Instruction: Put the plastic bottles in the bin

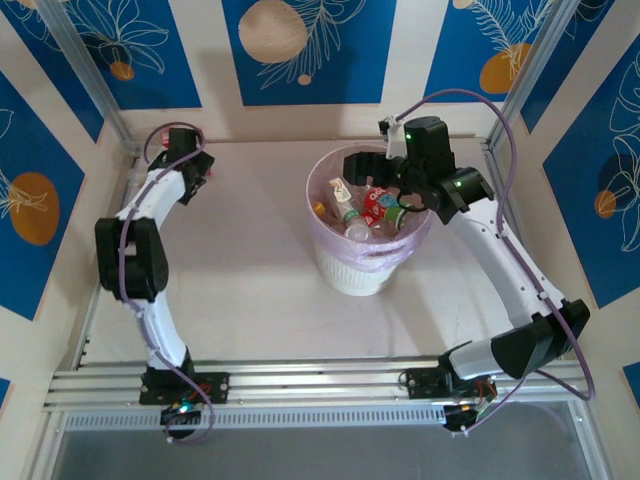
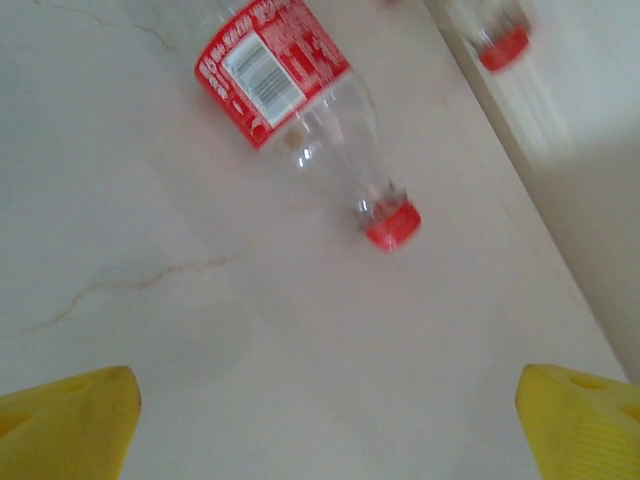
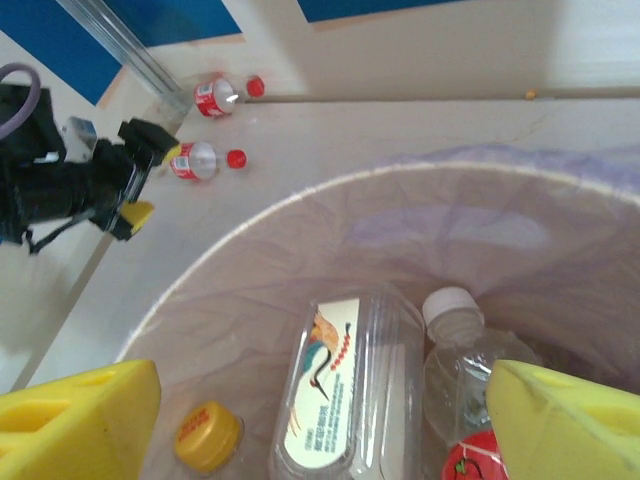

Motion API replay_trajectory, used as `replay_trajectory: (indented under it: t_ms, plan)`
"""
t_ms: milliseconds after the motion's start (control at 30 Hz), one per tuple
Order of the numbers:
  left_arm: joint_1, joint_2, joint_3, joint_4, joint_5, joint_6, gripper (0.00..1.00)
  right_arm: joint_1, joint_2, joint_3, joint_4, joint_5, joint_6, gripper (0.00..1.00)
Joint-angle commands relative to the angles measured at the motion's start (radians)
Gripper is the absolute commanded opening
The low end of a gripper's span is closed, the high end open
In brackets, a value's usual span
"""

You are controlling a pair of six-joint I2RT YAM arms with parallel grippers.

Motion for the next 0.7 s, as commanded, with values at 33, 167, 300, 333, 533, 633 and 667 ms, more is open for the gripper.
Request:
replay_trajectory:
  t_ms: [33,167,300,333,533,633,667]
  plan:
    - [0.030,0.123,0.108,-0.022,-0.112,-0.180,0.93,-0.022,-0.045,-0.051,-0.046,-0.023,-0.014,0.85]
    - [0.050,0.224,0.215,0.009,-0.173,-0.203,0.93,-0.034,-0.075,-0.086,-0.055,-0.024,-0.020,0.84]
    - [0.053,0.287,0.289,0.047,-0.248,-0.147,0.93,-0.042,-0.098,-0.132,-0.038,-0.012,-0.021,0.84]
    - [0.054,0.297,0.304,0.047,-0.262,-0.144,0.93,-0.045,-0.098,-0.137,-0.040,-0.010,-0.022,0.84]
    - [0.085,0.394,0.439,-0.048,-0.245,-0.191,0.92,-0.054,-0.084,-0.142,-0.055,-0.006,-0.028,0.83]
    - [0.094,0.464,0.542,-0.159,-0.218,-0.237,0.92,-0.053,-0.088,-0.144,-0.052,-0.004,-0.022,0.83]
    - [0.096,0.482,0.563,-0.172,-0.205,-0.237,0.92,-0.052,-0.091,-0.146,-0.051,-0.003,-0.021,0.83]
